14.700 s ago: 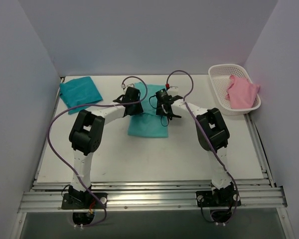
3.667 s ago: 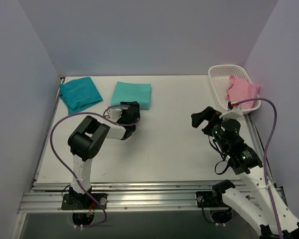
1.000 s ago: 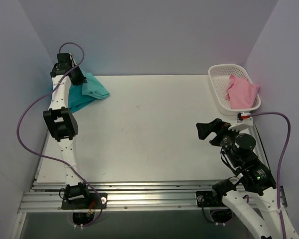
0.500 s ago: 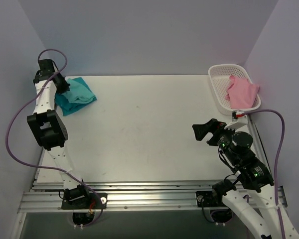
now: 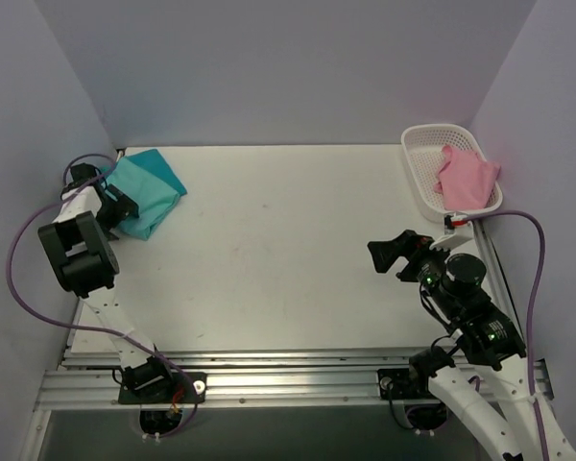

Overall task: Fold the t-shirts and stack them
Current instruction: Neatly place the folded tshirt to the corner

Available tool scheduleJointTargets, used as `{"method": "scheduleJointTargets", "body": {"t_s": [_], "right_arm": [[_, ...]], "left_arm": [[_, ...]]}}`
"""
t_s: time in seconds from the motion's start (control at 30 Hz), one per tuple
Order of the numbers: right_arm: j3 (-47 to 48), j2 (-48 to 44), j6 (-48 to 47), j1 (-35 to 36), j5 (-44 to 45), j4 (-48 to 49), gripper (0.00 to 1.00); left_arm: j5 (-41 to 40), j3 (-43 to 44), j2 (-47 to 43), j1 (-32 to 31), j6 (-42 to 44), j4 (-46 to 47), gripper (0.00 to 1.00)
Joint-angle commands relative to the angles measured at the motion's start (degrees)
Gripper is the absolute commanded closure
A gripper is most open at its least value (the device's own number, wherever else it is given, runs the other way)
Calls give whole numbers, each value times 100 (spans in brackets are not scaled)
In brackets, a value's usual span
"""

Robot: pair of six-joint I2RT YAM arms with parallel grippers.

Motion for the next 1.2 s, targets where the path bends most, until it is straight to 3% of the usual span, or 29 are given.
{"method": "scheduleJointTargets", "body": {"t_s": [0.0,0.17,0.37,0.5,0.6,0.8,0.83,0.9,1.17], "right_arm": [[-70,78,-79,26,-86,187,0],[-132,69,-27,26,-16,231,0],[-228,157,35,26,90,327,0],[-343,280,88,35,169,494,0],[-457,429,167,35,204,644,0],[-519,1061,132,70,625,767,0],[-527,1062,140,79,652,776,0],[-563,1185,149,167,661,872,0],[-598,1378,395,861,1531,758,0]], "left_arm": [[-512,-476,-1056,122,-397,381,6],[-662,-742,-2241,175,-696,636,6],[330,-760,-3078,175,-731,1708,6],[455,-707,-3491,79,-802,1342,6],[-150,-969,-3922,-333,-557,701,6],[-2117,-2989,-5431,-2123,-152,846,6],[-2121,-3270,-5617,-2127,-230,847,6],[-2690,-3904,-5952,-2723,-257,760,6],[-3650,-4635,-7341,-2927,-20,293,6]]}}
